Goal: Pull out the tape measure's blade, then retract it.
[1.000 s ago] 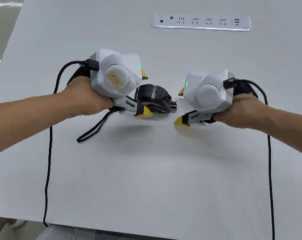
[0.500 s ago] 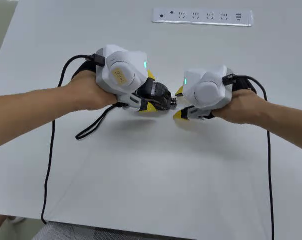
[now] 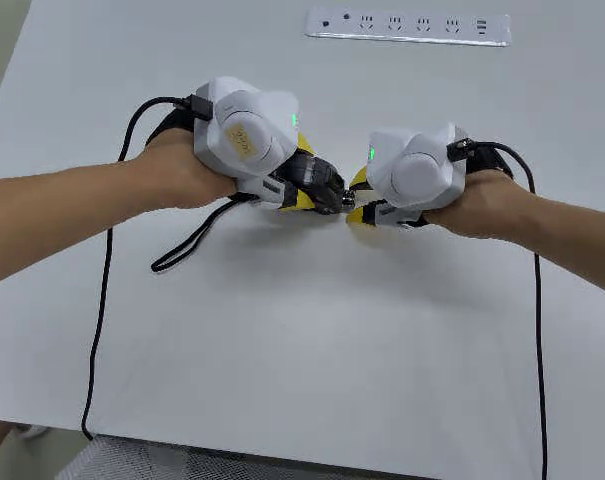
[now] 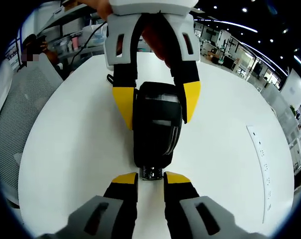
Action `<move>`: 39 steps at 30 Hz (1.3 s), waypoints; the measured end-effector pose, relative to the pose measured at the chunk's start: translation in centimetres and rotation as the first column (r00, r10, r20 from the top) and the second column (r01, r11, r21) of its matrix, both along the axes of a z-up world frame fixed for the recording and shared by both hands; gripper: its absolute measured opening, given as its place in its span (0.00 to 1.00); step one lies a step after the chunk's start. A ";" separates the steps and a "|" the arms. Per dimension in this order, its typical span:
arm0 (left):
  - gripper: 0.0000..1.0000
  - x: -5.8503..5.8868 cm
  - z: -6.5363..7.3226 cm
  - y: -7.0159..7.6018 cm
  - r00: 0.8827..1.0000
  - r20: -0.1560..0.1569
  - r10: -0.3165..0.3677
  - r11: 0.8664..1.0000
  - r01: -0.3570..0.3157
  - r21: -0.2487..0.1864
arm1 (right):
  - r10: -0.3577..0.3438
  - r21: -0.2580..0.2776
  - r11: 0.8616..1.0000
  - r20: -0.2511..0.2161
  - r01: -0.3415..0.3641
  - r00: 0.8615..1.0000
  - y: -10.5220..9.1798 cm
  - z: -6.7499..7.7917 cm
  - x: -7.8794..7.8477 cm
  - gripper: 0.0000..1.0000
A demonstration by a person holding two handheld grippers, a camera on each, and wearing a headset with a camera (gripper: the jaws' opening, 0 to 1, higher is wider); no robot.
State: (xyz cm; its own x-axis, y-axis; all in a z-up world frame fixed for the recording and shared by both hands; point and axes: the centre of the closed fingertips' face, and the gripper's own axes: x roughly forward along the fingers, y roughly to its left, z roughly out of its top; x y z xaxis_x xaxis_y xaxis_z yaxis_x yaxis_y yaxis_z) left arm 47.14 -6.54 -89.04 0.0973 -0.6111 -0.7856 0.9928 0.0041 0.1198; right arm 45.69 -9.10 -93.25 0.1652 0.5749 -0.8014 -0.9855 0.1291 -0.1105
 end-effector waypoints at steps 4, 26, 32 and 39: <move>0.34 -0.1 0.0 0.0 1.000 0.001 -0.017 1.000 0.017 0.003 | 0.004 0.001 1.000 0.000 -0.004 1.000 0.0 -0.1 0.3 0.17; 0.31 -0.1 -0.1 -0.1 0.996 -0.024 -0.089 0.994 0.090 0.056 | 0.080 -0.036 0.996 -0.046 -0.081 0.996 0.3 -0.6 0.6 0.13; 0.31 -0.2 -0.2 0.0 0.996 -0.020 -0.090 0.993 0.091 0.070 | 0.100 -0.058 0.993 -0.054 -0.103 0.994 0.1 -0.6 0.6 0.12; 0.30 0.0 -0.2 0.0 0.997 -0.028 -0.079 0.994 0.081 0.070 | 0.095 -0.064 0.993 -0.068 -0.099 0.993 0.0 -0.5 0.5 0.11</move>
